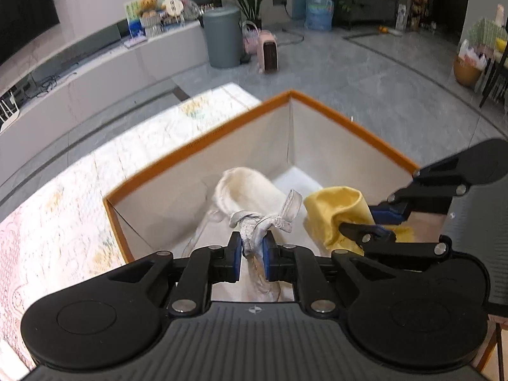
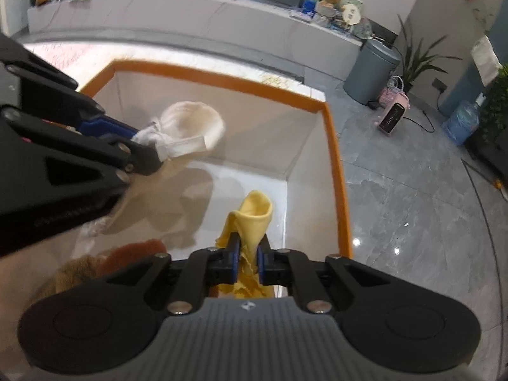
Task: Organize soft objects
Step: 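Open both tools to drop the strap and yellow cloth into the box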
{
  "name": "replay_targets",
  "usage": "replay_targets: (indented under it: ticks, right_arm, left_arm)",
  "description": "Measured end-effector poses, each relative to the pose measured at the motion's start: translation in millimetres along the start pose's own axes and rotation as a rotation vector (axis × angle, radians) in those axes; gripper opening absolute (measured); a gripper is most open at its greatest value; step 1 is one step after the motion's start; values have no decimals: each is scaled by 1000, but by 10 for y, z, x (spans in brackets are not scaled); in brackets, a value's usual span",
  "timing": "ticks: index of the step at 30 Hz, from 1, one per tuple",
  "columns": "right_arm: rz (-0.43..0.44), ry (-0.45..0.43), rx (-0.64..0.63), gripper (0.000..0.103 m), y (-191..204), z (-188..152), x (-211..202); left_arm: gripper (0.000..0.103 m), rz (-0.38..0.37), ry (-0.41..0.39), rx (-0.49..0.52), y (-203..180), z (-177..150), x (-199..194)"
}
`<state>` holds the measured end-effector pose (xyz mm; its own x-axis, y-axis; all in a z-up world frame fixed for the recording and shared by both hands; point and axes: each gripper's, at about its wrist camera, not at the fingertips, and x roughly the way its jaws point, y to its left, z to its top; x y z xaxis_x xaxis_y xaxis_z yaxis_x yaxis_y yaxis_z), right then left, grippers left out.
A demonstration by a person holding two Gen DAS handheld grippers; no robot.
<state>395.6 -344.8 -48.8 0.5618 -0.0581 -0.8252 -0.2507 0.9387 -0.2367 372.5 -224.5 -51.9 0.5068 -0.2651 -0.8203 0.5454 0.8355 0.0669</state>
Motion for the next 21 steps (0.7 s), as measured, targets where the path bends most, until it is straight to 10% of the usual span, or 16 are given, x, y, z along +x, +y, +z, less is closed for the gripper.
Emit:
replay_targets:
  ticks: [14,21]
  right_arm:
    - [-21,24,-41,36,13,-14,-96]
    - [-31,-12,-28,60,62,-62,-356]
  left_arm:
    - [51,-52,-32,-22,-8,-57,-256]
    - [52,-57,-93,-64,38,-79,-561]
